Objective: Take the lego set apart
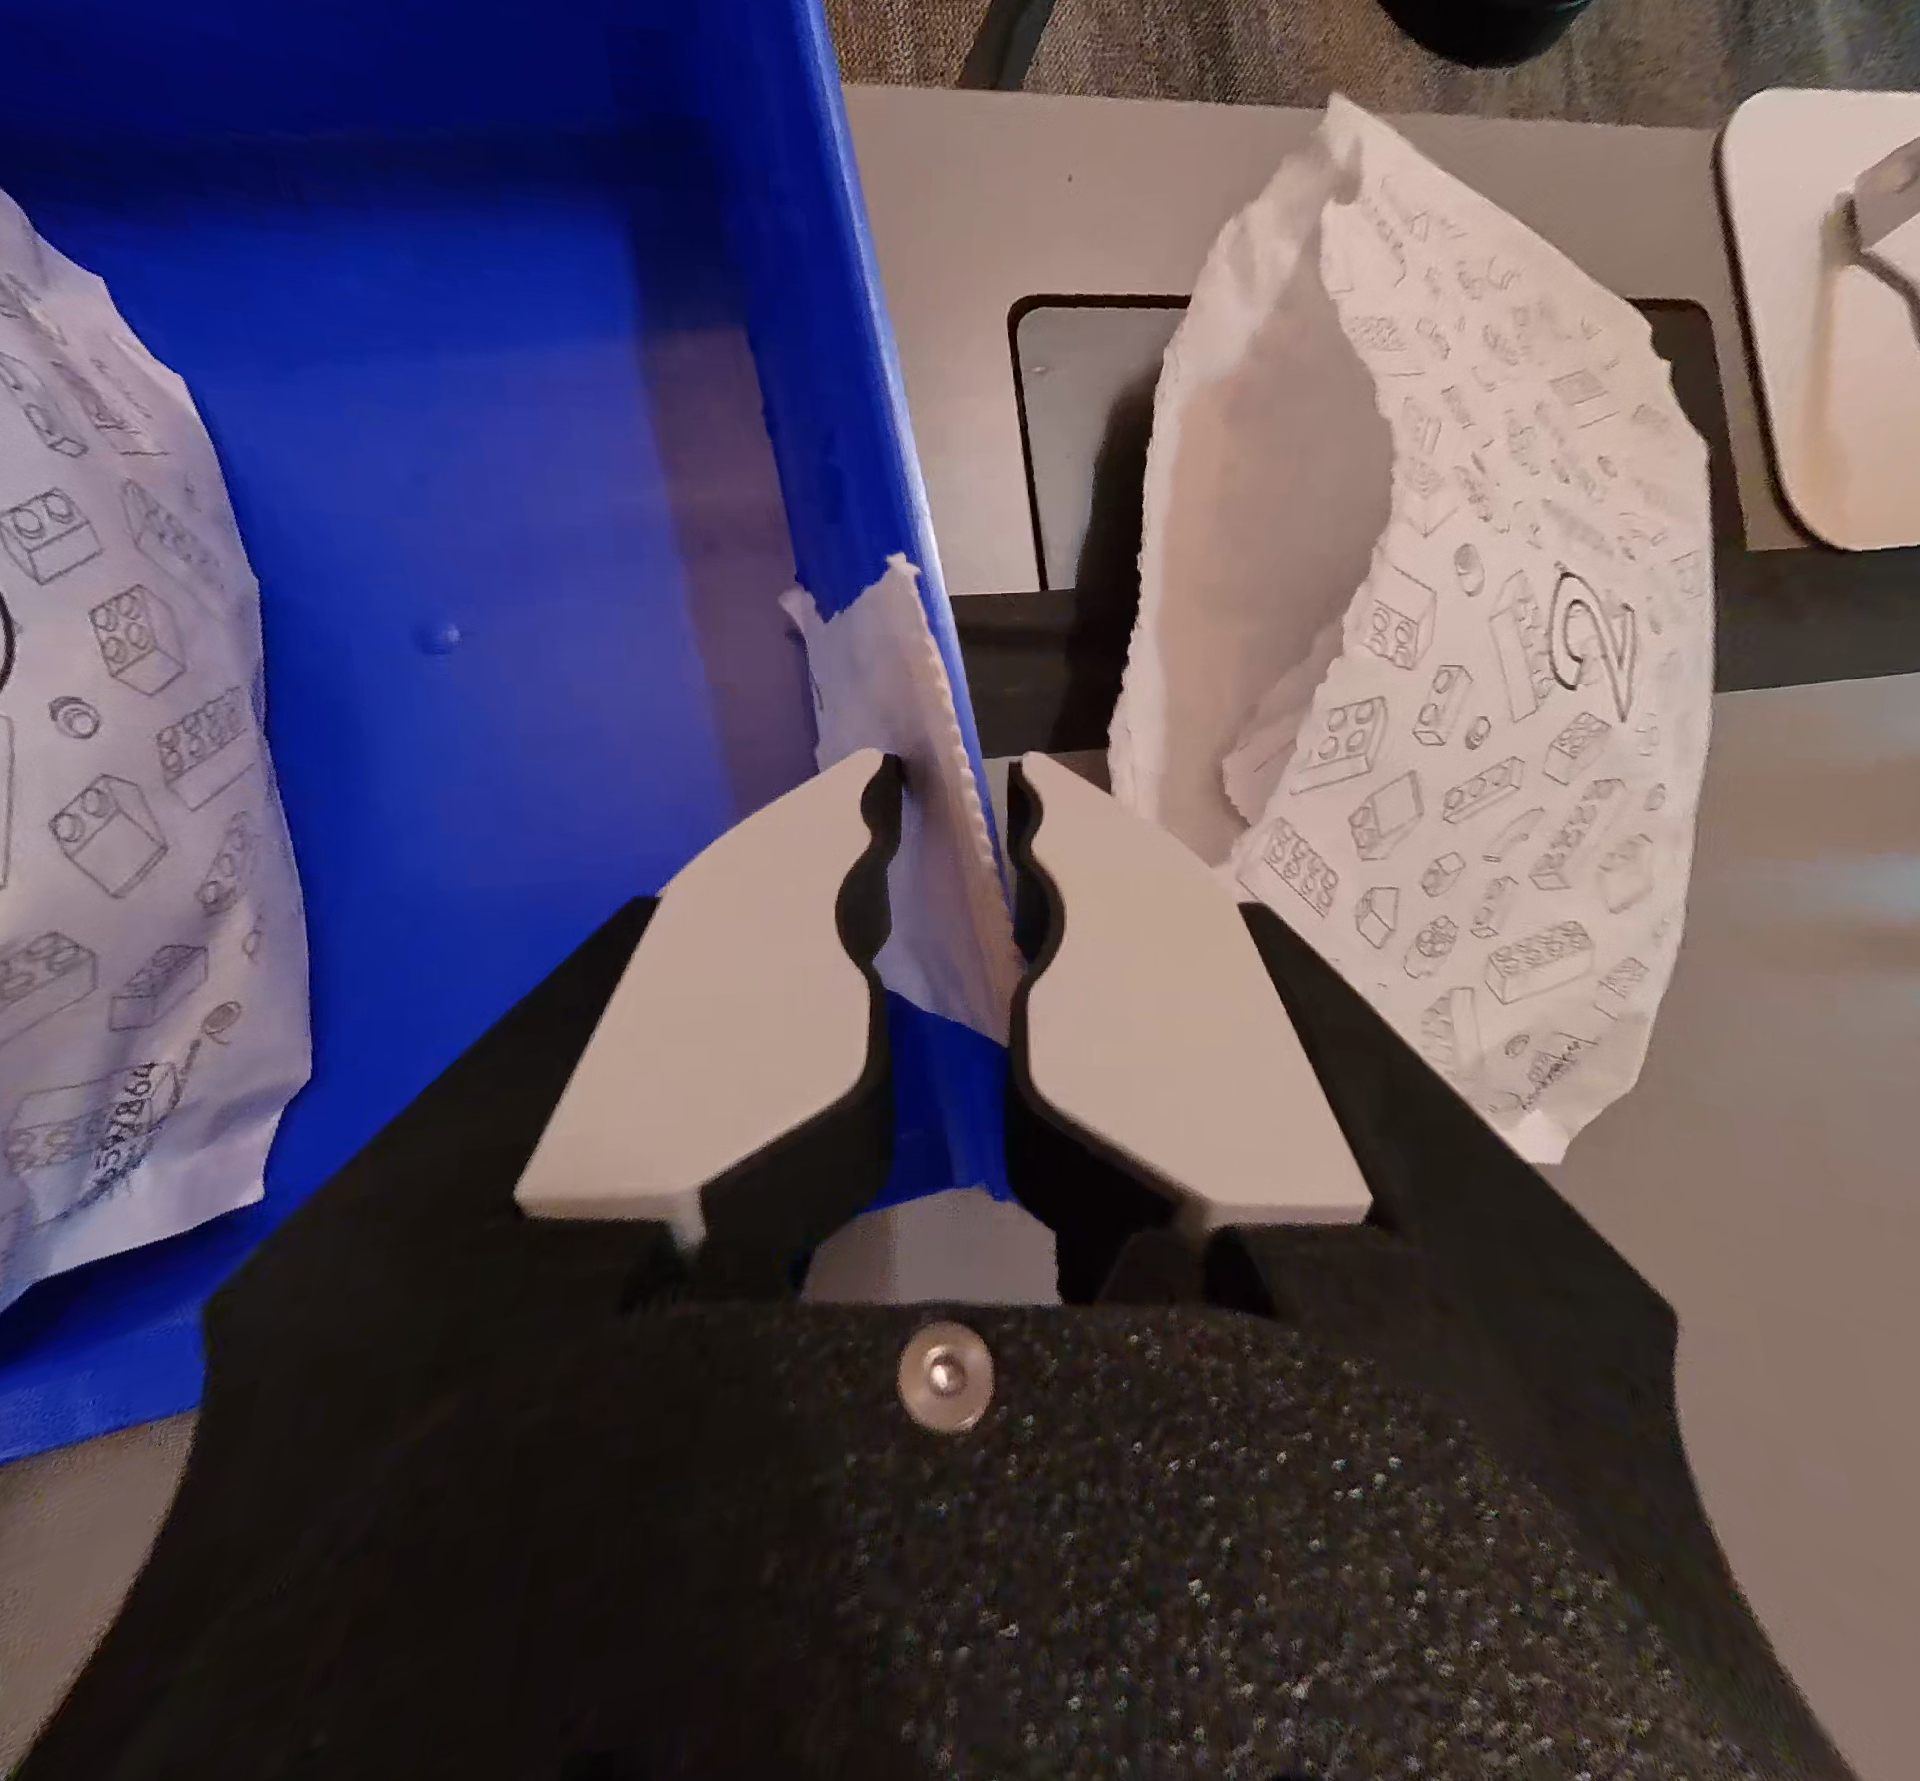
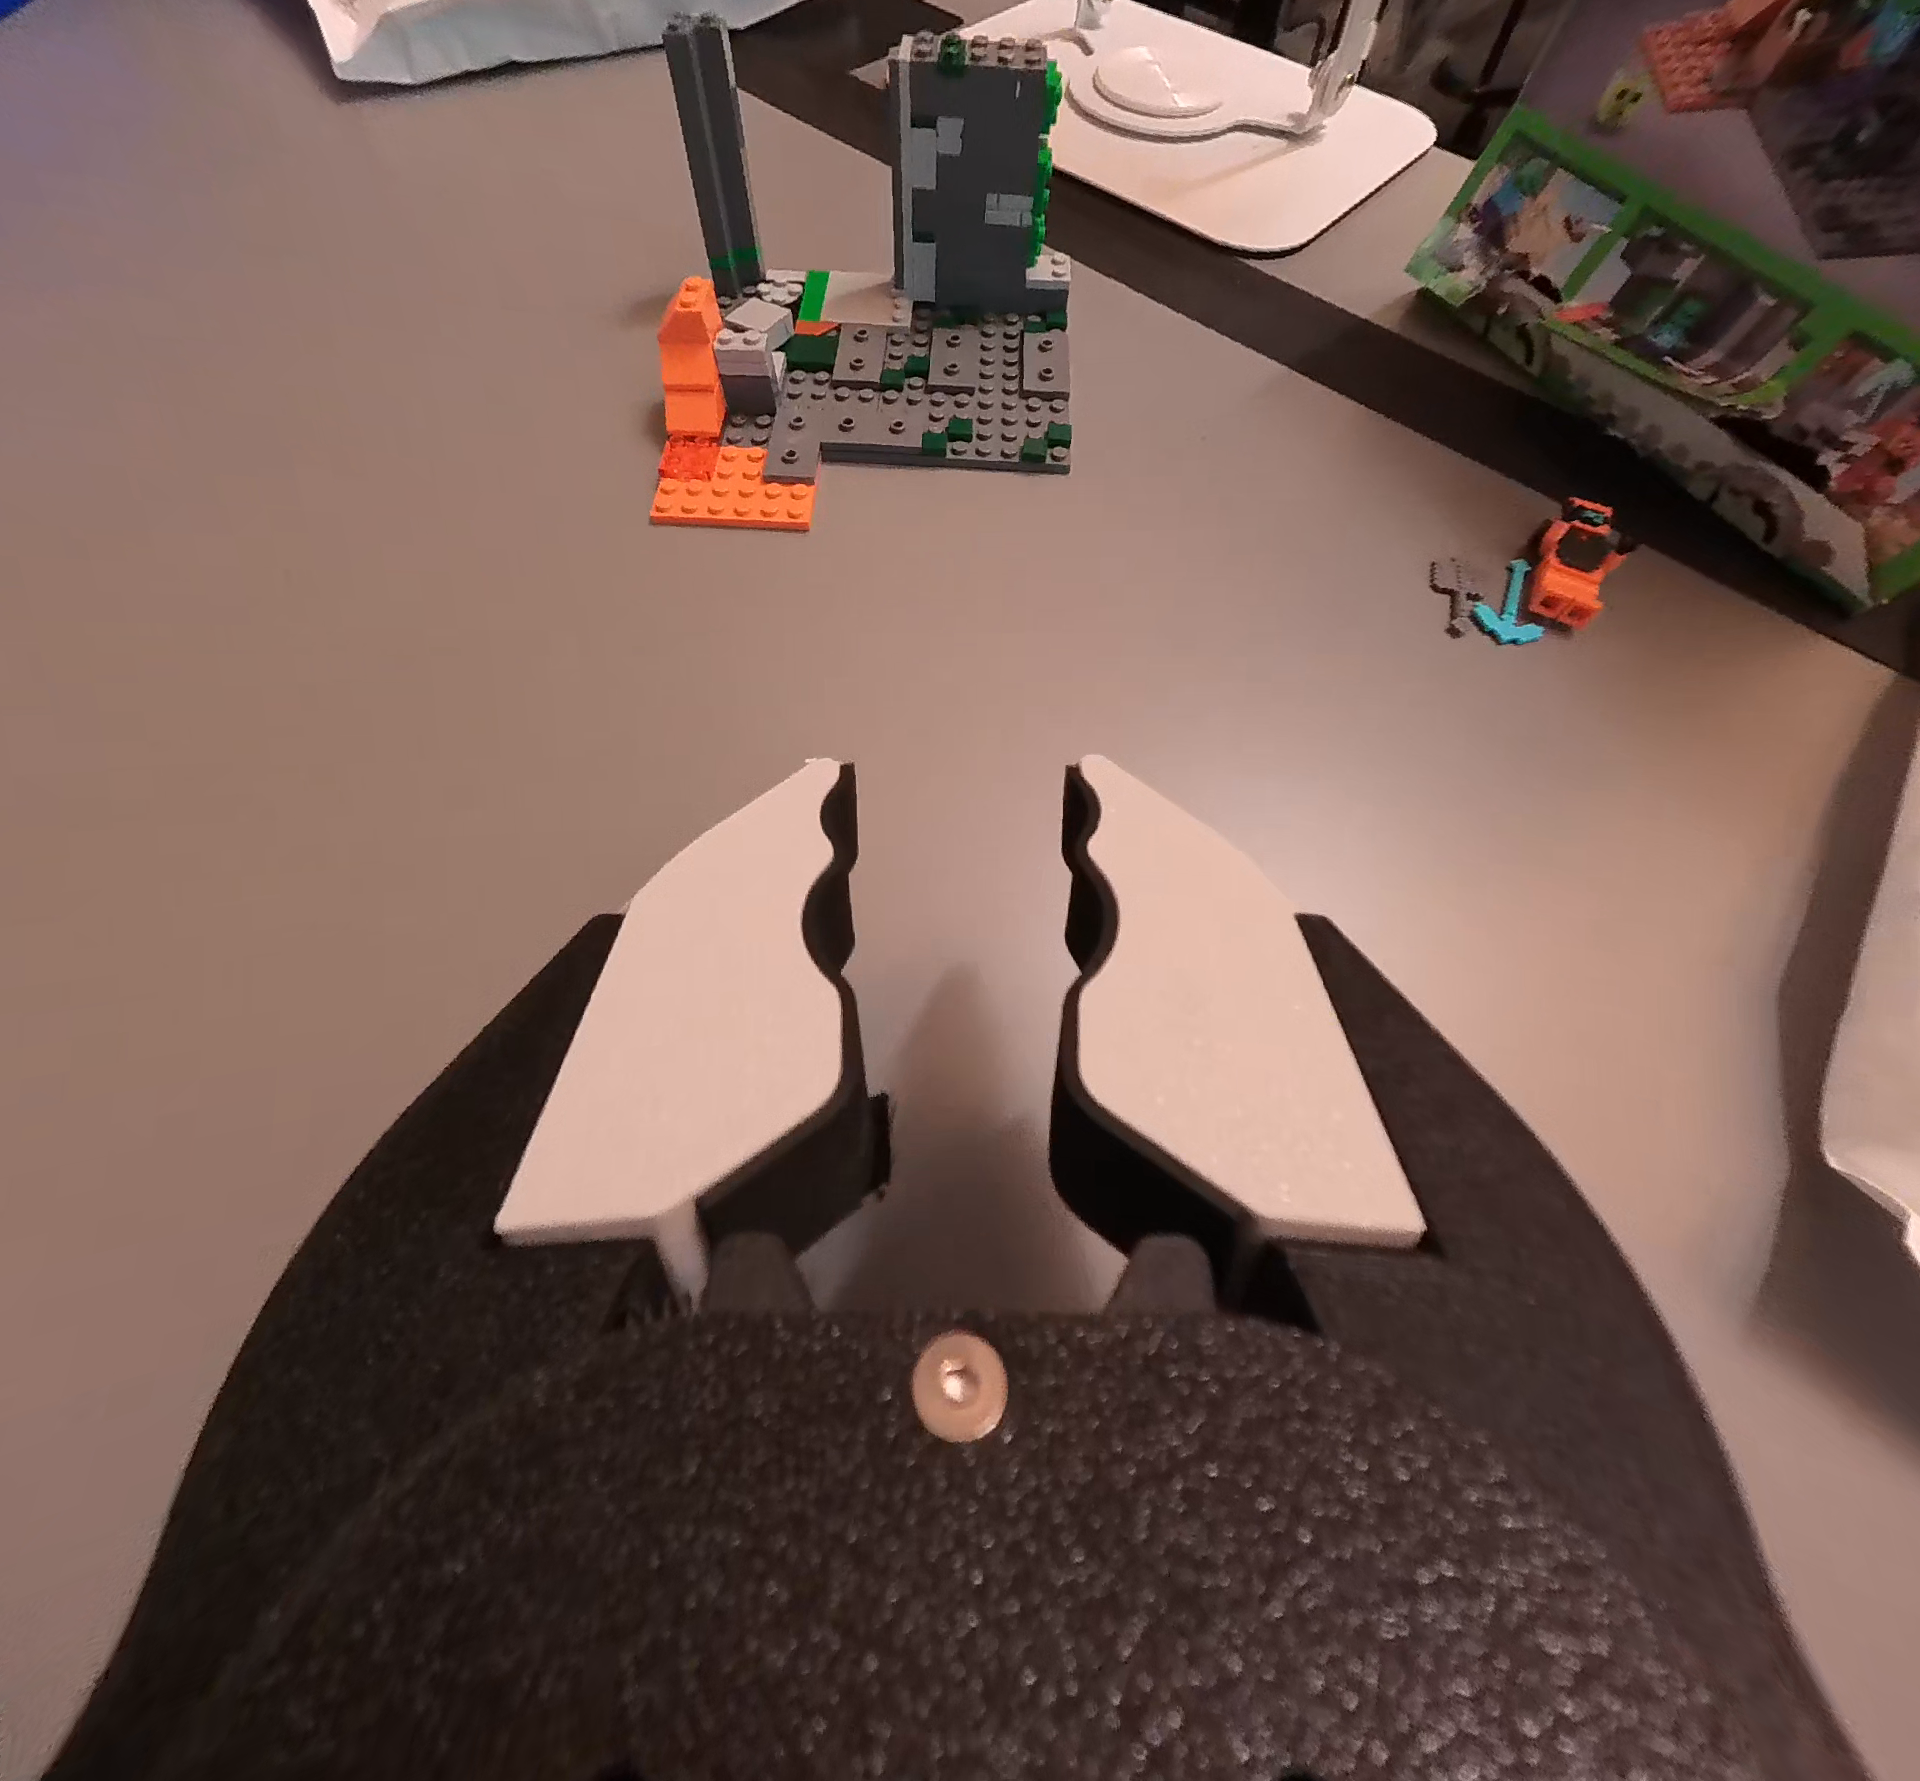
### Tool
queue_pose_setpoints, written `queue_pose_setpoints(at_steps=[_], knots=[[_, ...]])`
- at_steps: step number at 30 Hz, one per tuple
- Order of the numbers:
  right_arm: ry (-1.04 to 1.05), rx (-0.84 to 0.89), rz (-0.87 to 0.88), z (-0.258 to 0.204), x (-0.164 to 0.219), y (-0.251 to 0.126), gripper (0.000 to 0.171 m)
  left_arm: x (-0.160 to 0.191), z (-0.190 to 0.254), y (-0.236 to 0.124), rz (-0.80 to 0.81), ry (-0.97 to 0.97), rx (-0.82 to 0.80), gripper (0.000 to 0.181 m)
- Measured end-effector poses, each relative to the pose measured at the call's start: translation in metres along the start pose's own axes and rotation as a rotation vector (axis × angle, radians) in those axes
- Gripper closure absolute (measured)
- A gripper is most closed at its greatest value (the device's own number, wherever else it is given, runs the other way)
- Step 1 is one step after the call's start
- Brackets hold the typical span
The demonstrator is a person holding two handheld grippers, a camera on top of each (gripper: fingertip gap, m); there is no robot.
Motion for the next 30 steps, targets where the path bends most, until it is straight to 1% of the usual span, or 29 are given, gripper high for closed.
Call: queue_pose_setpoints(at_steps=[7,9,12,14,16,19,21,24,27,30], knots=[[-0.048,0.014,-0.02,-0.002,0.003,0.0,0.135,-0.014,0.003,-0.036,0.061,0.018,-0.004,0.174],[-0.051,0.018,-0.013,-0.002,0.001,-0.002,0.136,-0.023,0.006,-0.054,0.109,0.035,-0.02,0.18],[-0.056,0.009,0.017,-0.004,-0.006,-0.007,0.136,-0.038,0.031,-0.087,0.197,0.081,0.041,0.181],[-0.062,-0.02,0.054,-0.01,-0.014,-0.009,0.136,-0.042,0.063,-0.107,0.237,0.127,0.137,0.181],[-0.068,-0.066,0.101,-0.02,-0.026,-0.011,0.136,-0.04,0.102,-0.125,0.273,0.213,0.22,0.181],[-0.093,-0.145,0.159,-0.039,-0.048,-0.011,0.136,-0.024,0.172,-0.145,0.297,0.334,0.377,0.181],[-0.129,-0.201,0.185,-0.056,-0.065,-0.009,0.135,-0.002,0.225,-0.15,0.272,0.432,0.497,0.181],[-0.19,-0.282,0.206,-0.083,-0.091,-0.005,0.132,0.042,0.308,-0.152,0.196,0.578,0.694,0.181],[-0.228,-0.361,0.206,-0.107,-0.113,0.0,0.124,0.088,0.378,-0.142,0.086,0.737,0.814,0.181],[-0.245,-0.384,0.189,-0.118,-0.124,0.006,0.115,0.126,0.434,-0.13,-0.004,0.839,0.926,0.181]])
Point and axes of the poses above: each gripper's, where its closed fingertips meet, y out along the fingers, x out of its underside, z = x × y across the jaws, the point moved 2 cm from there along -y, back along the fingers, and after that the axes turned 2 degrees about x, right-handed, at the moved point
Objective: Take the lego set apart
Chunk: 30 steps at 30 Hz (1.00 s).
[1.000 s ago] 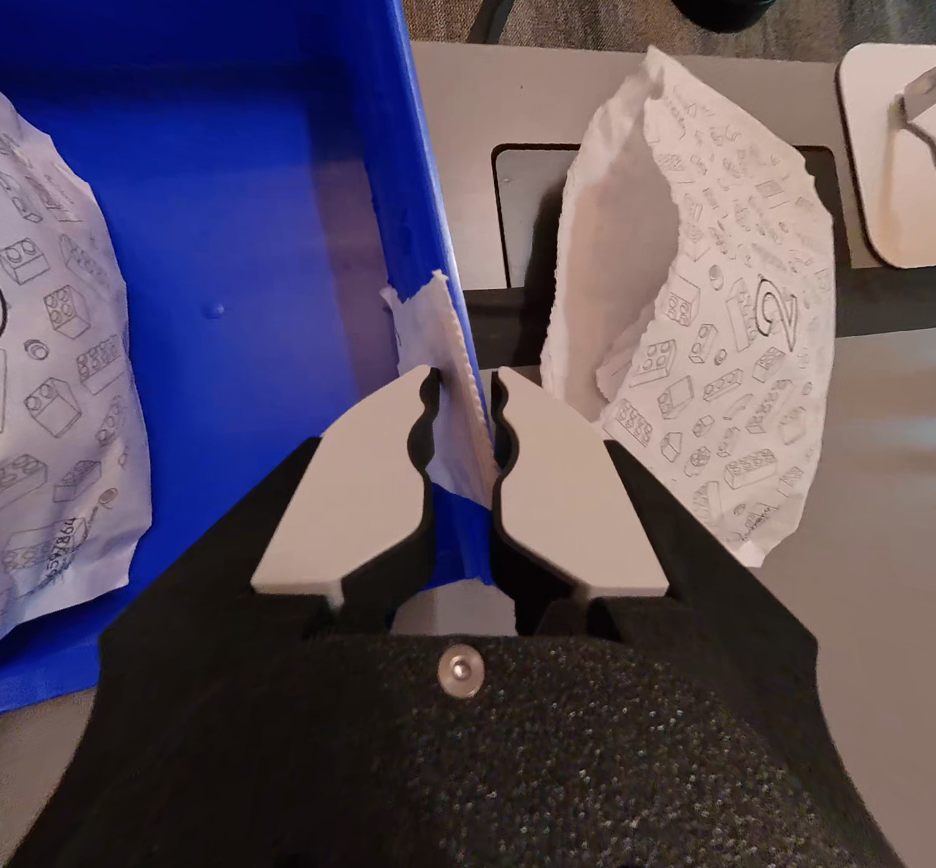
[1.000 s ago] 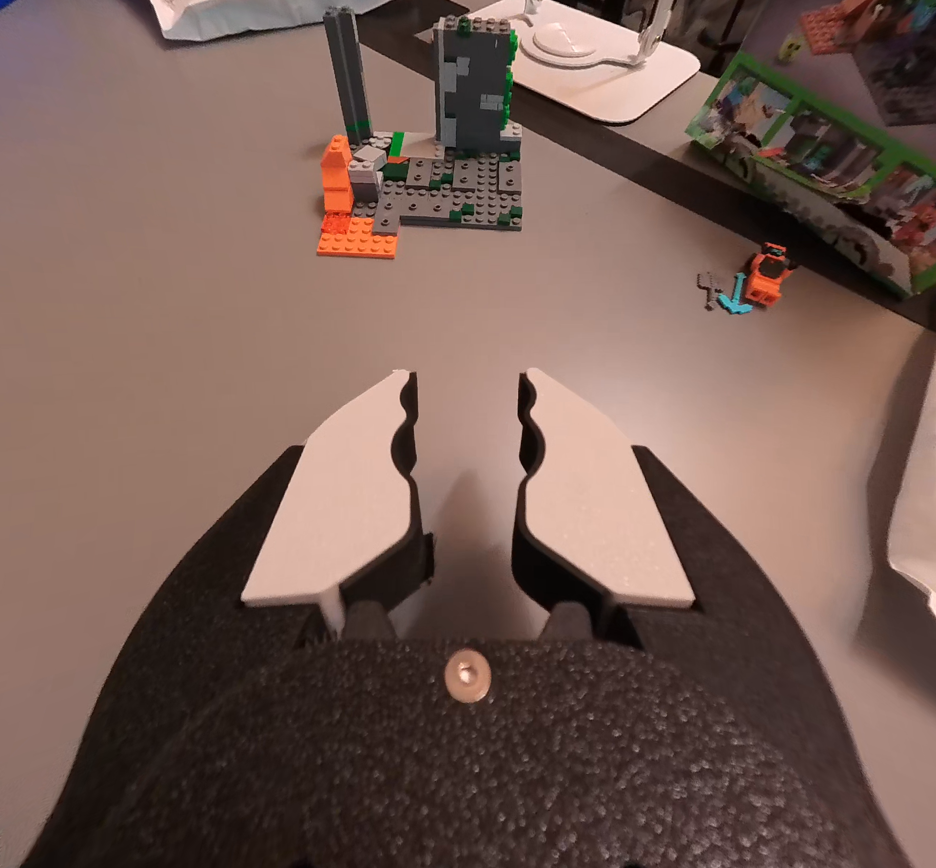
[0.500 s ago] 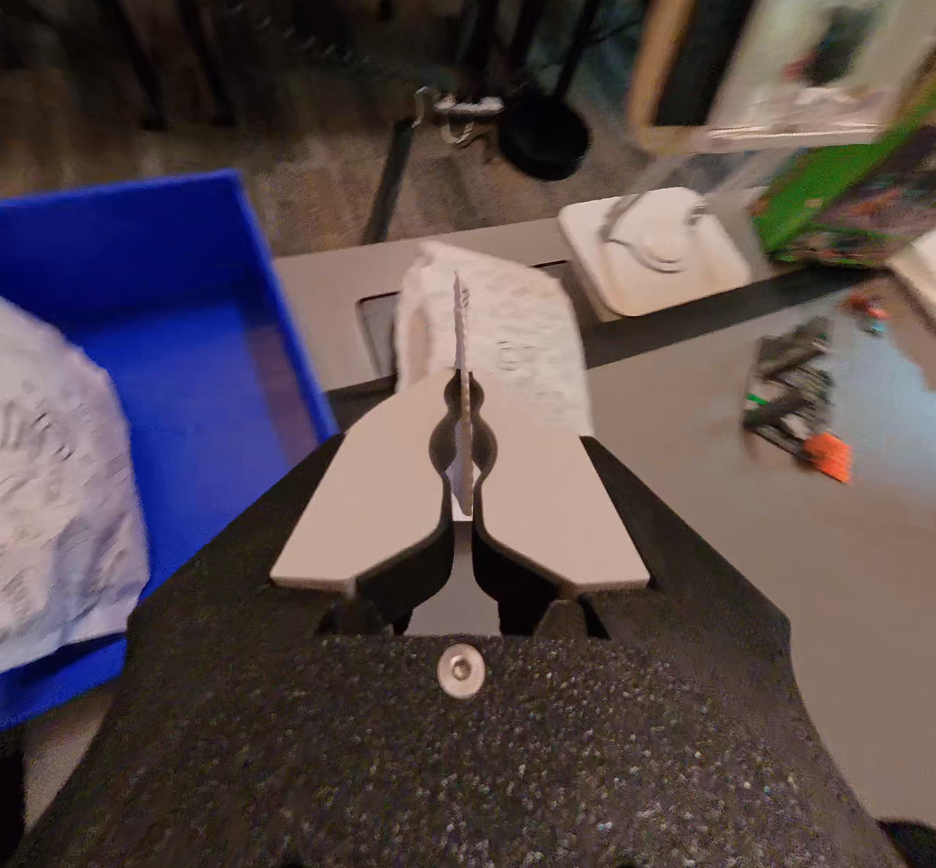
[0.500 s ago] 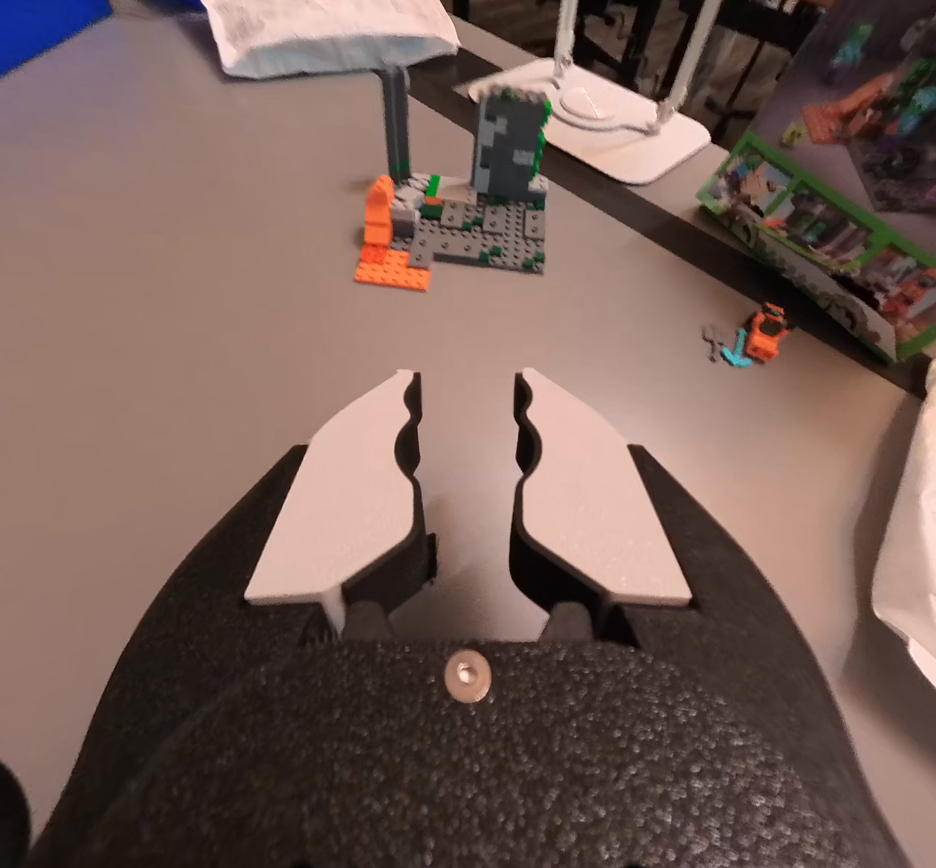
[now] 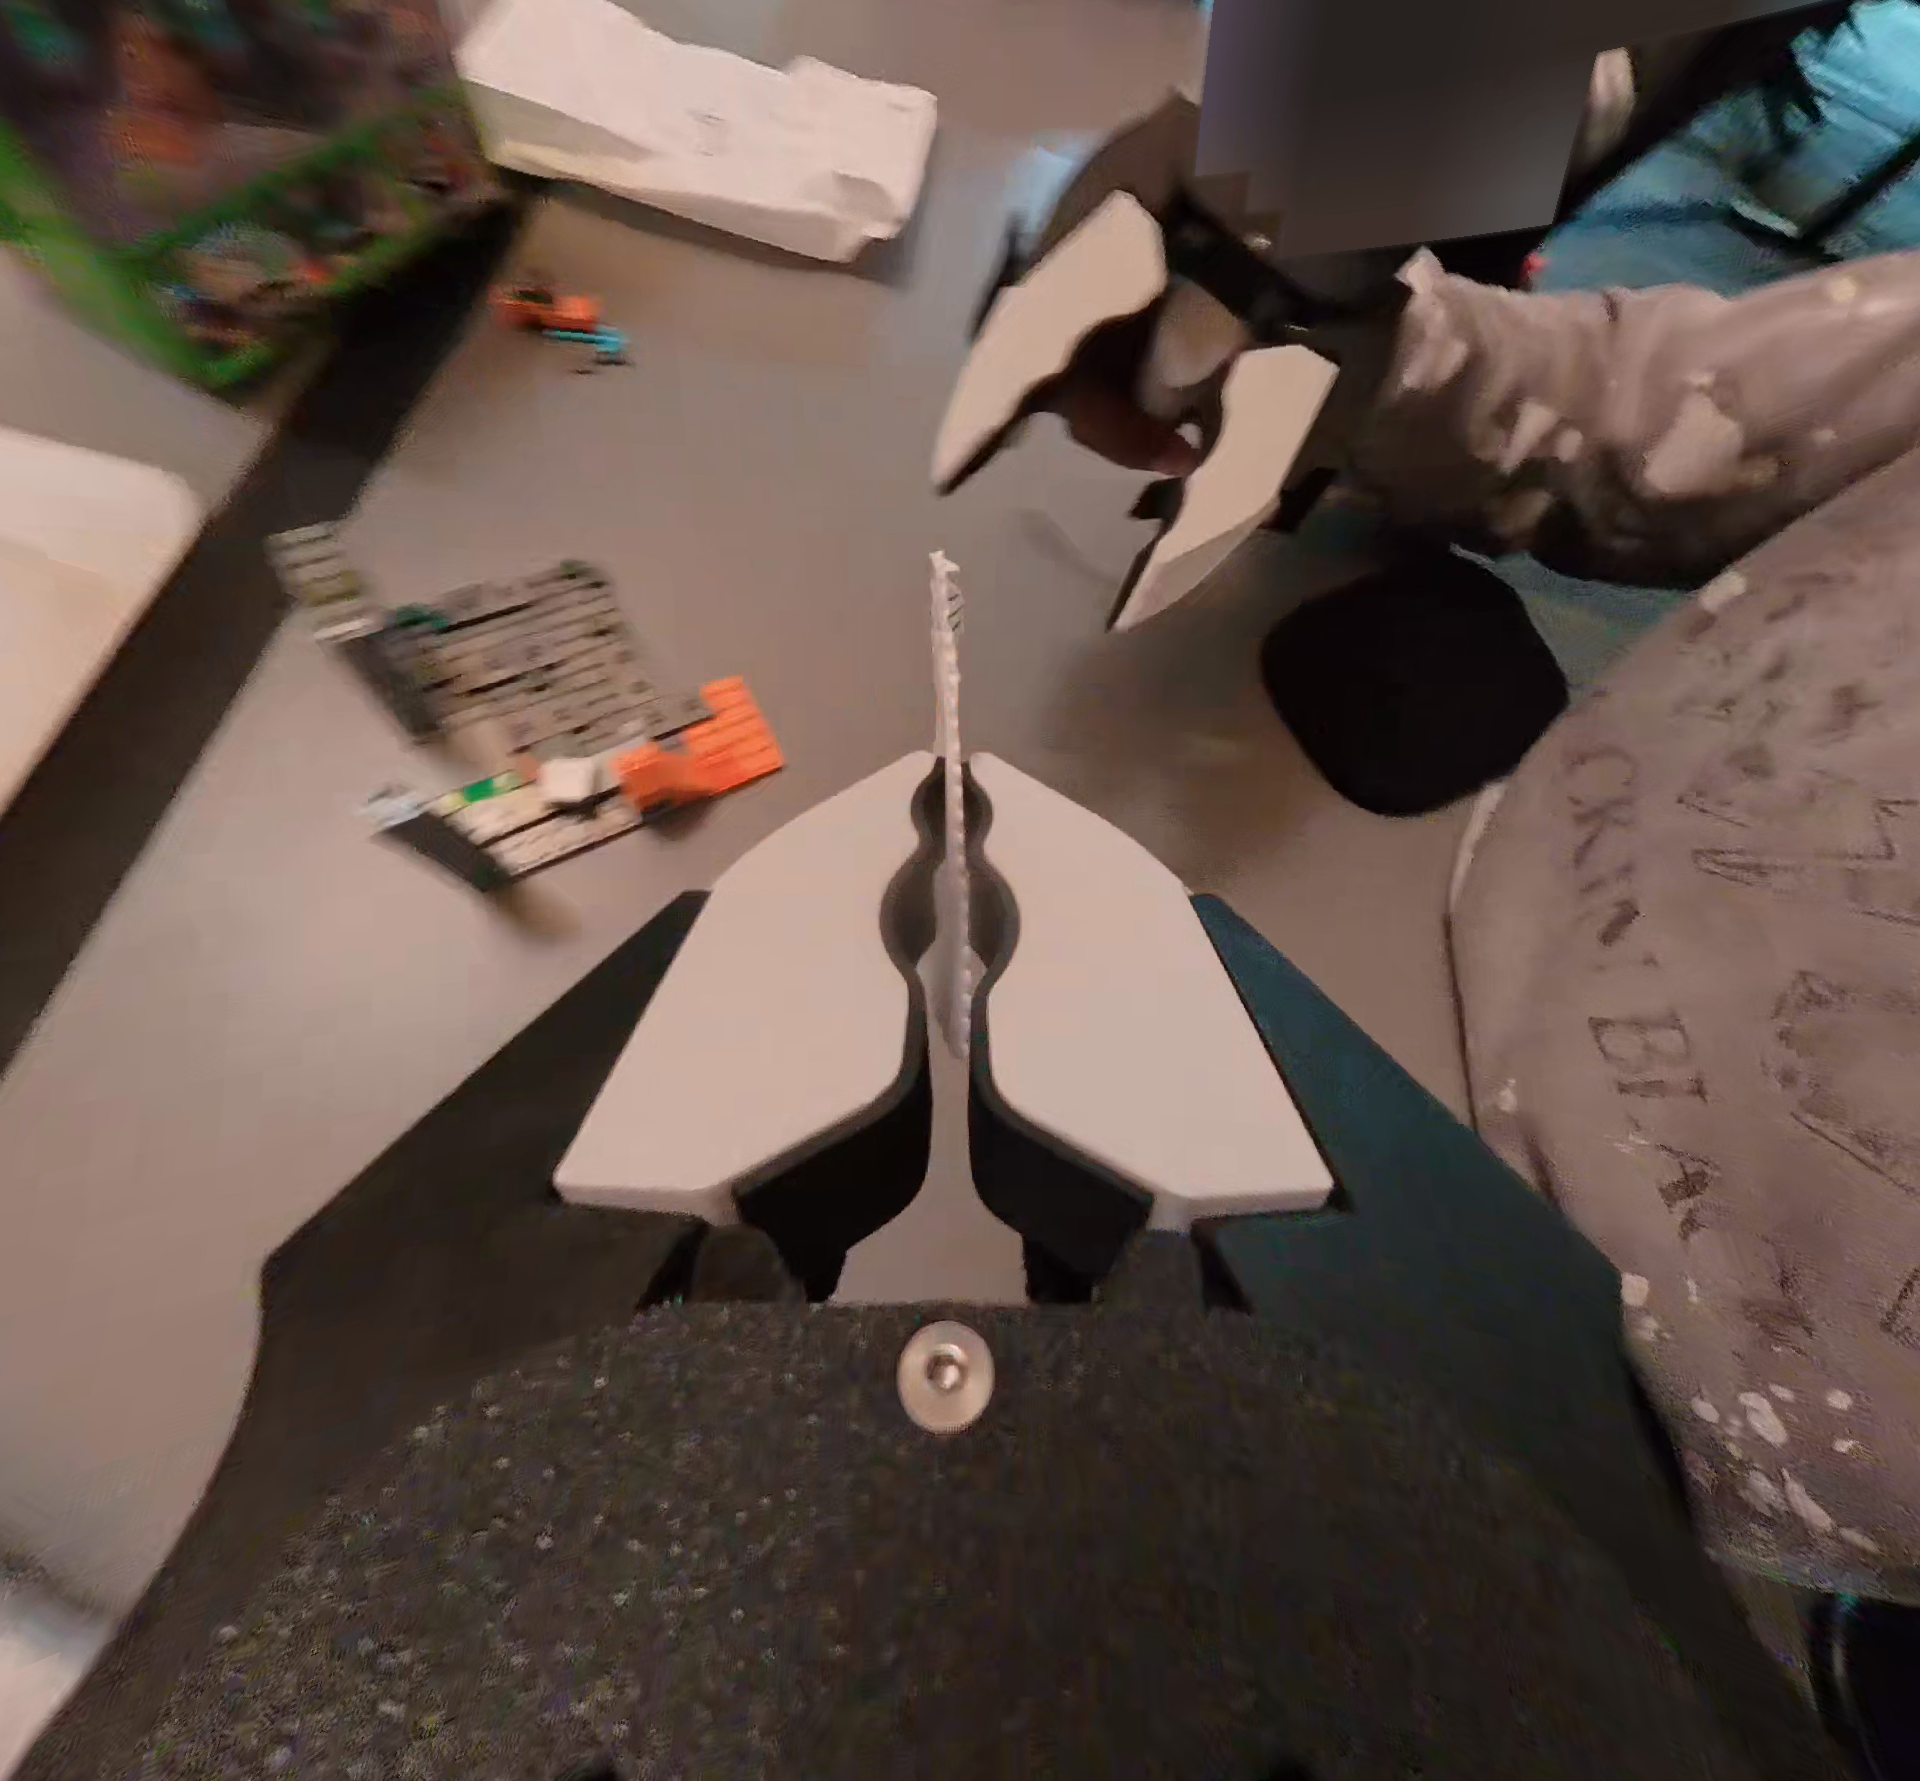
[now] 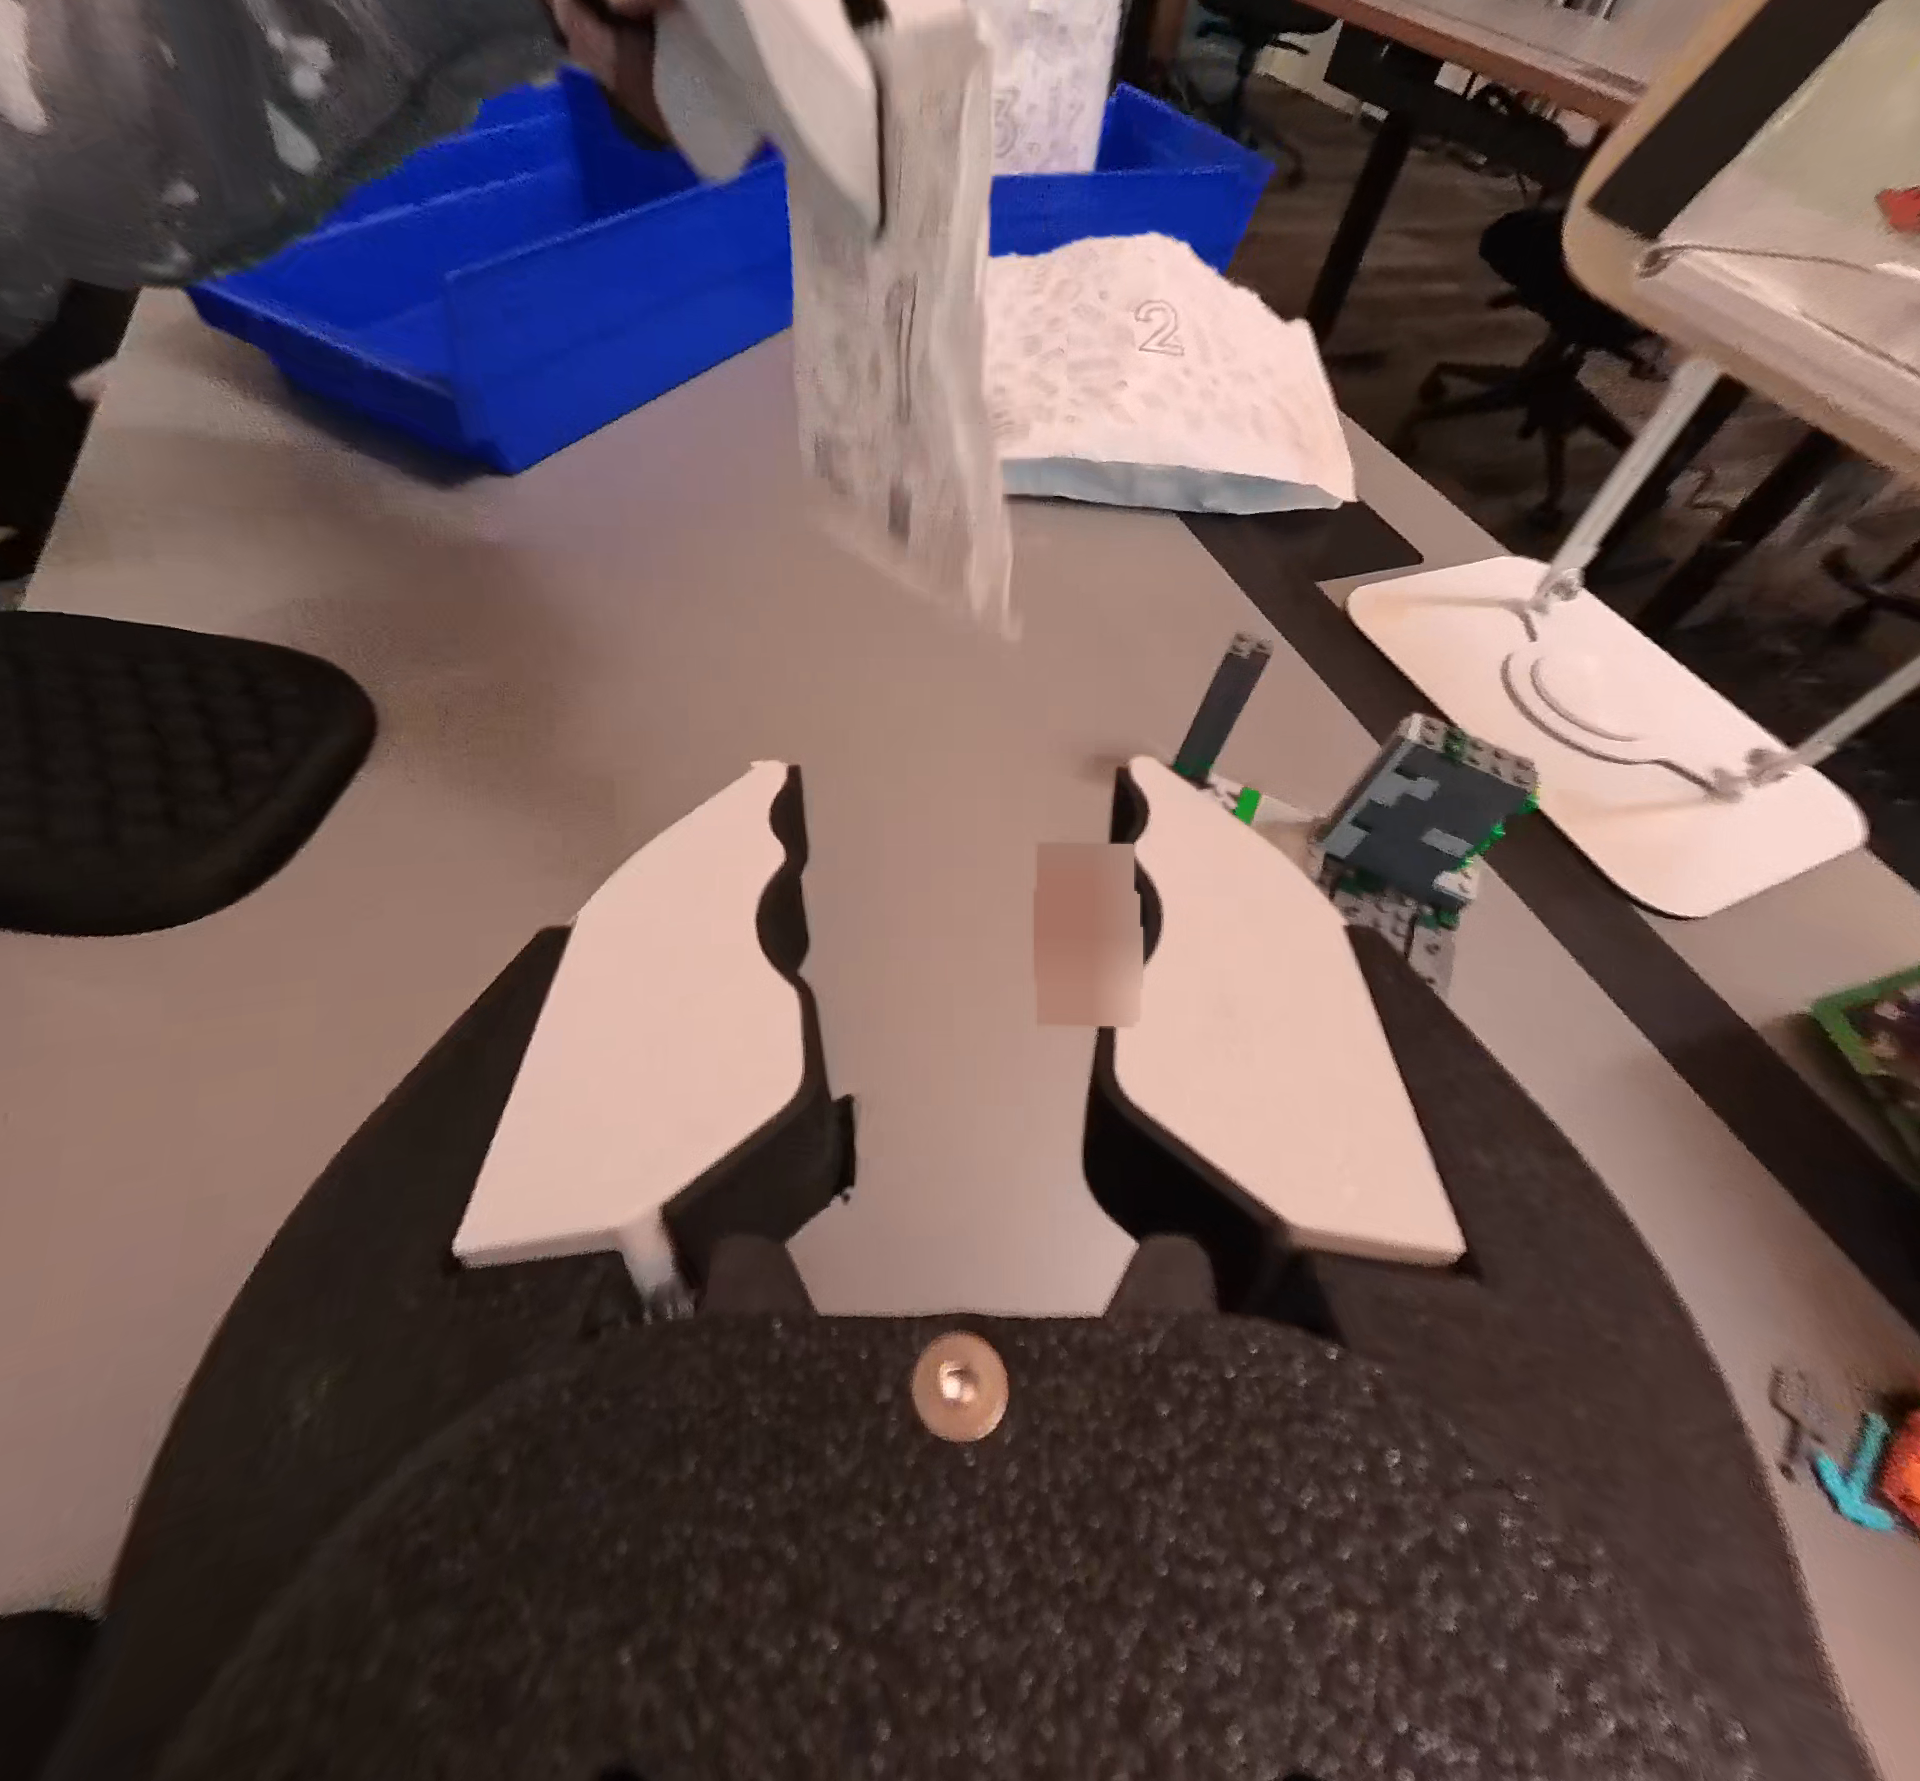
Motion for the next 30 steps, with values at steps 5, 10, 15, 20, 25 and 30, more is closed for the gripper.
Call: queue_pose_setpoints(at_steps=[5,10,15,20,25,30], knots=[[-0.009,-0.018,-0.033,-0.008,0.009,0.002,0.163,-0.008,0.021,0.064,-0.051,0.042,0.125,0.181],[0.277,-0.013,-0.087,0.018,0.042,-0.027,0.171,-0.01,-0.007,0.073,0.019,0.041,-0.02,0.158],[0.646,0.096,-0.157,0.088,0.095,-0.067,0.171,0.0,-0.025,0.053,0.1,0.021,-0.166,0.166],[0.859,0.21,-0.304,0.149,0.16,-0.107,0.171,0.031,-0.014,0.04,0.092,0.037,-0.229,0.168],[0.933,0.27,-0.457,0.183,0.201,-0.135,0.171,0.056,0.0,0.031,0.095,0.02,-0.253,0.168],[0.824,0.414,-0.565,0.207,0.211,-0.155,0.156,0.068,0.002,0.017,0.148,-0.007,-0.289,0.168]])
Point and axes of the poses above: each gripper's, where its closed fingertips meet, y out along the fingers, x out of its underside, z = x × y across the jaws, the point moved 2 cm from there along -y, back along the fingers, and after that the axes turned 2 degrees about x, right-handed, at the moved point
